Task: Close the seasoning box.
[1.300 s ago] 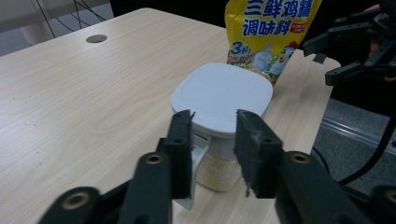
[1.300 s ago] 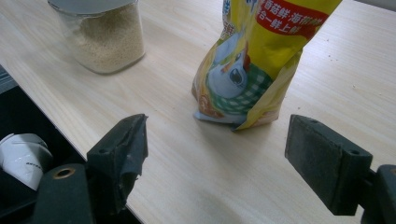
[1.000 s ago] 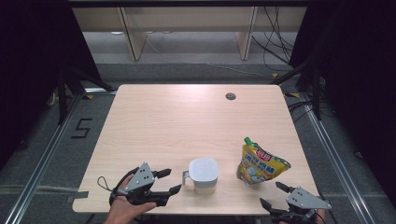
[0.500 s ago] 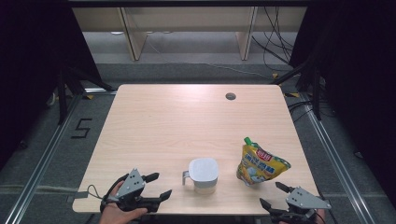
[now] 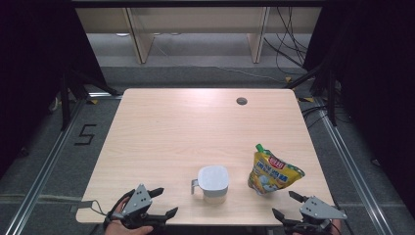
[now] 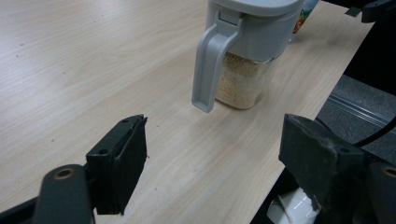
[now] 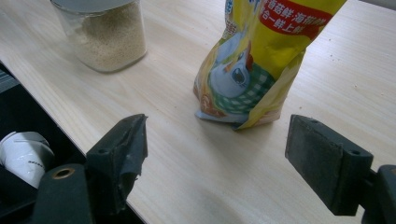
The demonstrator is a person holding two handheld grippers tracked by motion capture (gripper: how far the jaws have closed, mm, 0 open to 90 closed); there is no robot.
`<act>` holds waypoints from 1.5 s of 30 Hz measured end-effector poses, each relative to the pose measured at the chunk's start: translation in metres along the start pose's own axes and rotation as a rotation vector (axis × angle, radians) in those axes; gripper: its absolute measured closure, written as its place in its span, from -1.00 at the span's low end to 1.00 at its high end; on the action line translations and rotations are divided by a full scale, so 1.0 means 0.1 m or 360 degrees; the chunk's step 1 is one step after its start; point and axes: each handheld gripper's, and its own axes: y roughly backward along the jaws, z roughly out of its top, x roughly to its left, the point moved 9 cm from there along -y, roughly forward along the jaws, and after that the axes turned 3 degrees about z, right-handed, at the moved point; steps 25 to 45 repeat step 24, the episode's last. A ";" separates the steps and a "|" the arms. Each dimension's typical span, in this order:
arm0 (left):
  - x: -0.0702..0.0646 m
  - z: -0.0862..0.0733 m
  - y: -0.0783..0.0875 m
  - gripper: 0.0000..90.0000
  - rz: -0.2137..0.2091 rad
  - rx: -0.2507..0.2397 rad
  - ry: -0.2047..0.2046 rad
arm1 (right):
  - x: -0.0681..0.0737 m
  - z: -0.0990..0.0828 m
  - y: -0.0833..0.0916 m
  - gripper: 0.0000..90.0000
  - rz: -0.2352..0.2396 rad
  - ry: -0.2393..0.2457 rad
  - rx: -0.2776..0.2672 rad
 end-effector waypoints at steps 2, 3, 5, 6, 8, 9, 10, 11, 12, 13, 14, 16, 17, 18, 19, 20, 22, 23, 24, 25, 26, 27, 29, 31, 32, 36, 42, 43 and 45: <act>0.03 -0.02 0.00 -0.54 0.0015 0.0012 -0.0062 | 0.01 0.00 -0.01 -0.52 0.0019 -0.0021 -0.0001; 0.03 -0.03 -0.01 -0.55 0.0019 0.0011 -0.0064 | 0.01 -0.01 -0.01 -0.52 0.0021 -0.0017 0.0008; 0.03 -0.05 -0.01 -0.55 0.0023 0.0028 -0.0062 | 0.01 -0.01 -0.01 -0.52 0.0017 -0.0007 0.0000; 0.05 -0.05 -0.02 -0.55 0.0032 0.0032 -0.0075 | 0.00 -0.01 -0.01 -0.52 0.0007 -0.0002 0.0002; 0.06 -0.05 -0.02 -0.55 0.0038 0.0032 -0.0098 | 0.00 -0.01 -0.01 -0.53 0.0009 -0.0010 0.0010; 0.04 -0.04 -0.01 -0.55 0.0037 0.0021 -0.0056 | 0.00 -0.01 -0.01 -0.53 0.0010 -0.0005 0.0011; 0.03 -0.05 -0.01 -0.55 0.0034 0.0017 -0.0004 | -0.01 -0.01 -0.01 -0.52 0.0002 0.0007 0.0015; 0.04 -0.05 -0.01 -0.55 0.0040 0.0017 -0.0004 | -0.01 -0.01 -0.01 -0.53 0.0002 0.0007 0.0016; 0.06 -0.04 -0.01 -0.55 0.0055 0.0006 -0.0014 | 0.00 -0.02 -0.01 -0.53 0.0006 -0.0002 0.0021; 0.09 -0.04 -0.01 -0.55 0.0061 0.0010 -0.0051 | 0.01 -0.02 -0.01 -0.52 0.0011 -0.0012 0.0026; 0.08 -0.05 -0.01 -0.55 0.0060 0.0005 0.0006 | 0.01 -0.03 -0.01 -0.52 0.0015 -0.0018 0.0032; 0.11 -0.06 0.00 -0.55 0.0089 0.0026 -0.0002 | 0.01 -0.03 -0.01 -0.52 0.0012 -0.0023 0.0039; 0.11 -0.05 0.00 -0.55 0.0086 0.0011 0.0009 | 0.02 -0.03 -0.01 -0.52 0.0023 -0.0028 0.0041; 0.11 -0.05 0.00 -0.55 0.0082 0.0012 0.0001 | 0.02 -0.03 -0.01 -0.52 0.0025 -0.0027 0.0039; 0.12 -0.04 -0.01 -0.55 0.0075 0.0004 -0.0031 | 0.01 -0.03 -0.01 -0.52 0.0028 -0.0018 0.0038; 0.12 -0.04 -0.01 -0.55 0.0076 0.0003 -0.0033 | 0.01 -0.04 -0.01 -0.52 0.0027 -0.0010 0.0045; 0.13 -0.04 -0.02 -0.55 0.0084 -0.0013 -0.0017 | 0.01 -0.03 -0.01 -0.52 0.0025 -0.0018 0.0041; 0.11 -0.05 -0.03 -0.55 0.0091 -0.0009 0.0053 | 0.01 -0.03 -0.01 -0.52 0.0029 -0.0024 0.0038; 0.11 -0.05 -0.03 -0.55 0.0091 -0.0009 0.0053 | 0.01 -0.03 -0.01 -0.52 0.0029 -0.0024 0.0038; 0.11 -0.05 -0.03 -0.55 0.0091 -0.0009 0.0053 | 0.01 -0.03 -0.01 -0.52 0.0029 -0.0024 0.0038; 0.11 -0.05 -0.03 -0.55 0.0091 -0.0009 0.0053 | 0.01 -0.03 -0.01 -0.52 0.0029 -0.0024 0.0038; 0.11 -0.05 -0.03 -0.55 0.0091 -0.0009 0.0053 | 0.01 -0.03 -0.01 -0.52 0.0029 -0.0024 0.0038; 0.11 -0.05 -0.03 -0.55 0.0091 -0.0009 0.0053 | 0.01 -0.03 -0.01 -0.52 0.0029 -0.0024 0.0038; 0.11 -0.05 -0.03 -0.55 0.0091 -0.0009 0.0053 | 0.01 -0.03 -0.01 -0.52 0.0029 -0.0024 0.0038; 0.11 -0.05 -0.03 -0.55 0.0091 -0.0009 0.0053 | 0.01 -0.03 -0.01 -0.52 0.0029 -0.0024 0.0038; 0.11 -0.05 -0.03 -0.55 0.0091 -0.0009 0.0053 | 0.01 -0.03 -0.01 -0.52 0.0029 -0.0024 0.0038; 0.11 -0.05 -0.03 -0.55 0.0091 -0.0009 0.0053 | 0.01 -0.03 -0.01 -0.52 0.0029 -0.0024 0.0038; 0.11 -0.05 -0.03 -0.55 0.0091 -0.0009 0.0053 | 0.01 -0.03 -0.01 -0.52 0.0029 -0.0024 0.0038; 0.11 -0.05 -0.03 -0.55 0.0091 -0.0009 0.0053 | 0.01 -0.03 -0.01 -0.52 0.0029 -0.0024 0.0038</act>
